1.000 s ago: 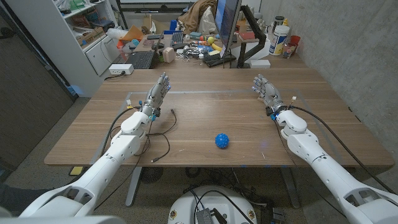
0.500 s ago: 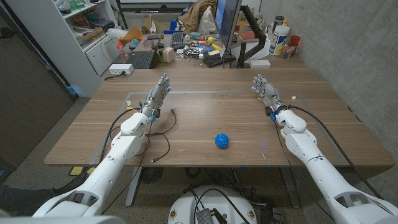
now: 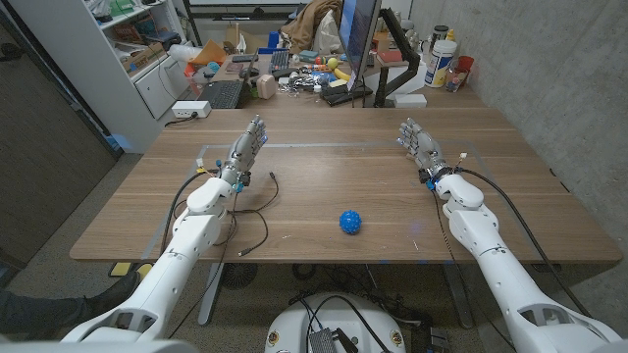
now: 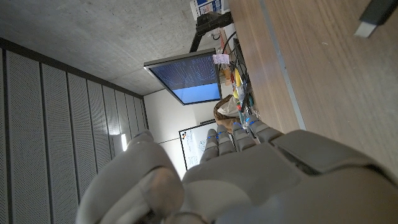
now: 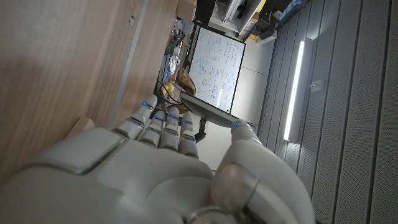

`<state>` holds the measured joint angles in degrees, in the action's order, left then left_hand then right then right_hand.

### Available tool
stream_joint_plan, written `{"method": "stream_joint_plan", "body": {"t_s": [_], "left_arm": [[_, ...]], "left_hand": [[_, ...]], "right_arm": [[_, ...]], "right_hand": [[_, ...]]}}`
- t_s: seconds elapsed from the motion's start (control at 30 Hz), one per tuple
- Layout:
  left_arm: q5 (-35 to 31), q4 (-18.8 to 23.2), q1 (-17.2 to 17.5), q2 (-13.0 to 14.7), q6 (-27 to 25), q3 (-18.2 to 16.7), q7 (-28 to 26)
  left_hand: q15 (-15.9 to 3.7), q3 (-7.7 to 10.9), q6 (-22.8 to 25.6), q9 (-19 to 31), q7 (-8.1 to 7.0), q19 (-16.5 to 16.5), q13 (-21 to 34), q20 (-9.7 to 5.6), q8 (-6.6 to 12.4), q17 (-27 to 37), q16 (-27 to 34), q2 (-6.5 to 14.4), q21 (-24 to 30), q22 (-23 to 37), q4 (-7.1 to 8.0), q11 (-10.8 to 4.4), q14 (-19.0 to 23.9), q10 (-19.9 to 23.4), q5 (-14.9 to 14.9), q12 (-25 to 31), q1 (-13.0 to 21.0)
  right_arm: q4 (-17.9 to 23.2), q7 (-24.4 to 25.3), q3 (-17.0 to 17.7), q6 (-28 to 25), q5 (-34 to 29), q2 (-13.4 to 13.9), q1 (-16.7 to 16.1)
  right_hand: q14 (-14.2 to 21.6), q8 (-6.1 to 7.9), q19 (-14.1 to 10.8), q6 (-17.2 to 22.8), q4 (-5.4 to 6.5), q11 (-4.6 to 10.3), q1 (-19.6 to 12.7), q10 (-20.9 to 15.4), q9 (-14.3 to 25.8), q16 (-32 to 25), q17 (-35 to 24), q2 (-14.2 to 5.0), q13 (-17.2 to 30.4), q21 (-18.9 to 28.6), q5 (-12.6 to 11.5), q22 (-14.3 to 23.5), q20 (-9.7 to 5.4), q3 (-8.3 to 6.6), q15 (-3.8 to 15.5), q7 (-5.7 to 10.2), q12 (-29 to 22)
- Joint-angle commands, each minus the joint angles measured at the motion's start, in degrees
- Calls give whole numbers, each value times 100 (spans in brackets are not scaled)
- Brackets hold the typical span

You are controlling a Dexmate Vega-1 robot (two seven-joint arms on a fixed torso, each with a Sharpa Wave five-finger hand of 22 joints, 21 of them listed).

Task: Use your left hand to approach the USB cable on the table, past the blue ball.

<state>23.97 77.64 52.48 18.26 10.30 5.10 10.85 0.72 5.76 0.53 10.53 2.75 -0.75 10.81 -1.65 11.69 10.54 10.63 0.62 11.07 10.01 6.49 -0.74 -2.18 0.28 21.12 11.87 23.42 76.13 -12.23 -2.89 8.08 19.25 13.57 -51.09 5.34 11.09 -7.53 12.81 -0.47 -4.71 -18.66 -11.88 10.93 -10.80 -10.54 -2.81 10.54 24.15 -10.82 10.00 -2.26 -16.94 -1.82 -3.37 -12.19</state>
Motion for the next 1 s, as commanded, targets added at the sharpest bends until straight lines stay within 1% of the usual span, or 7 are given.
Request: {"method": "stream_joint_plan", "body": {"t_s": [0.03, 0.3, 0.4, 0.5, 0.77, 1.0], "left_arm": [[-172, 242, 167, -83, -82, -191, 0], [-222, 417, 296, -66, -164, -268, -42], [-237, 466, 331, -57, -199, -291, -57], [-249, 515, 359, -41, -260, -308, -69], [-345, 650, 446, 35, -341, -351, -125], [-363, 813, 567, 94, -408, -417, -148]], "left_hand": [[-16, 16, 42, 10, 20, 9, 18, 3, 29, 7, 53, 11, 45, 29, -6, -25, 33, 33, 24, 33, 42], [-18, 18, 79, 11, 1, 14, 18, 34, 34, 7, 55, 33, 47, 30, -16, -43, 57, 55, 20, 35, 65], [-21, 18, 104, 12, -6, 11, 18, 46, 40, 7, 54, 40, 46, 30, -19, -27, 62, 60, 18, 35, 73], [-22, 17, 106, 12, -9, 12, 18, 61, 36, 7, 53, 46, 47, 31, -22, -57, 66, 63, 16, 34, 80], [-25, 15, 134, 13, -15, 20, 19, 88, 38, 8, 60, 61, 50, 32, -29, -21, 100, 97, 10, 41, 98], [-30, 13, 151, 14, -20, 26, 19, 93, 38, 8, 57, 69, 52, 32, -33, -31, 103, 109, 6, 42, 107]], "right_arm": [[-146, -209, 230, -36, -215, -220, 79], [-269, -298, 296, 18, -277, -286, 159], [-309, -322, 316, 35, -293, -308, 190], [-343, -334, 332, 29, -311, -323, 219], [-440, -360, 359, 80, -360, -366, 290], [-495, -383, 366, 123, -392, -390, 349]], "right_hand": [[64, 23, -69, 28, -20, 7, -29, -65, 7, -33, -13, -26, 18, -31, -22, 13, -43, -35, -1, -2, -31], [71, 21, -76, 28, -26, 3, -25, -67, 5, -32, -12, -25, 18, -48, -21, 13, -38, -31, -3, 6, -31], [75, 19, -79, 23, -27, 13, -22, -71, 4, -32, -12, -26, 18, -54, -21, 13, -42, -29, 1, 19, -32], [77, 21, -82, 30, -28, 18, -18, -75, 4, -32, -12, -25, 18, -59, -20, 14, -42, -26, 2, 10, -33], [80, 19, -90, 30, -31, 12, -6, -77, 2, -30, -13, -24, 18, -78, -20, 14, -40, -19, 12, 15, -32], [88, 24, -99, 48, -35, 17, 1, -91, 1, -31, -13, -26, 18, -94, -20, 15, -43, -15, 17, 25, -36]]}}
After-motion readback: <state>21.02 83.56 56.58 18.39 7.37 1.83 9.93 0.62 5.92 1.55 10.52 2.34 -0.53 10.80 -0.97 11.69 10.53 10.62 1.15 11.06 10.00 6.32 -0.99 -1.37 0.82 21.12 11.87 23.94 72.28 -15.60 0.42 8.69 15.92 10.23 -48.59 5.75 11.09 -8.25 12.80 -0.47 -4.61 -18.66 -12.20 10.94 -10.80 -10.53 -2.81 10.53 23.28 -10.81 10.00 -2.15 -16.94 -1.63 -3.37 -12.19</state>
